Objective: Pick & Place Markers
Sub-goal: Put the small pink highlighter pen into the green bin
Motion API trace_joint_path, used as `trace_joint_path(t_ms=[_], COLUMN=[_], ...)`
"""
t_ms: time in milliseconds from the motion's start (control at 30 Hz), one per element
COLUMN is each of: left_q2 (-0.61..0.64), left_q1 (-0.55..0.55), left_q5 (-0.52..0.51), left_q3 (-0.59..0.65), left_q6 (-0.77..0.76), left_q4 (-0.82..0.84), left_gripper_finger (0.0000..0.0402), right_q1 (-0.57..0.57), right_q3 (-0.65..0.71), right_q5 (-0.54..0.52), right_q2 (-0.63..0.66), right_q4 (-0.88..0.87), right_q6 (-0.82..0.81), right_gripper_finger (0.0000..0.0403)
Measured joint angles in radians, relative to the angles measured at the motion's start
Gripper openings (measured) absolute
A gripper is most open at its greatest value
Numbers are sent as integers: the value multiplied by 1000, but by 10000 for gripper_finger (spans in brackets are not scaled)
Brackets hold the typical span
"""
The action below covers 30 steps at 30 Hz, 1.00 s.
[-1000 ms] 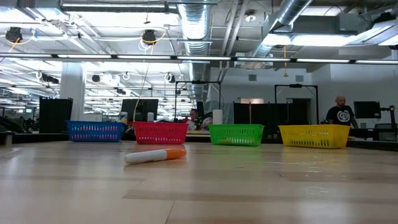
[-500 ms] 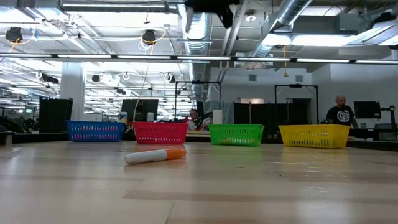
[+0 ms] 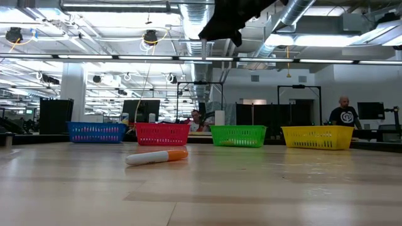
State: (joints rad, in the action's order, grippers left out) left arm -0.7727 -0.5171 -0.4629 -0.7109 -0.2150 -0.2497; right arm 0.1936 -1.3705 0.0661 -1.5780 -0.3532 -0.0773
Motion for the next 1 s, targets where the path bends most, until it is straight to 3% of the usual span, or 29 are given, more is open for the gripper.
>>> trace_joint_path(t_ms=[600,800,1000], left_q2=[-1,-10,-51], left_q1=[44,105,156], left_q5=[-2,-84,-83], left_q3=[46,93,101], left_q6=[1,-33,-36], left_q4=[11,-1,-5], left_gripper_finger=[154,154,154], right_q1=[279,339,358], right_q3=[1,1,2], right_q5=[-46,-22,-29], right_q2=[-6,-102,-217], right_q4=[-222,-361,-376], right_q6=[74,143,191], right_gripper_finger=[35,35,35])
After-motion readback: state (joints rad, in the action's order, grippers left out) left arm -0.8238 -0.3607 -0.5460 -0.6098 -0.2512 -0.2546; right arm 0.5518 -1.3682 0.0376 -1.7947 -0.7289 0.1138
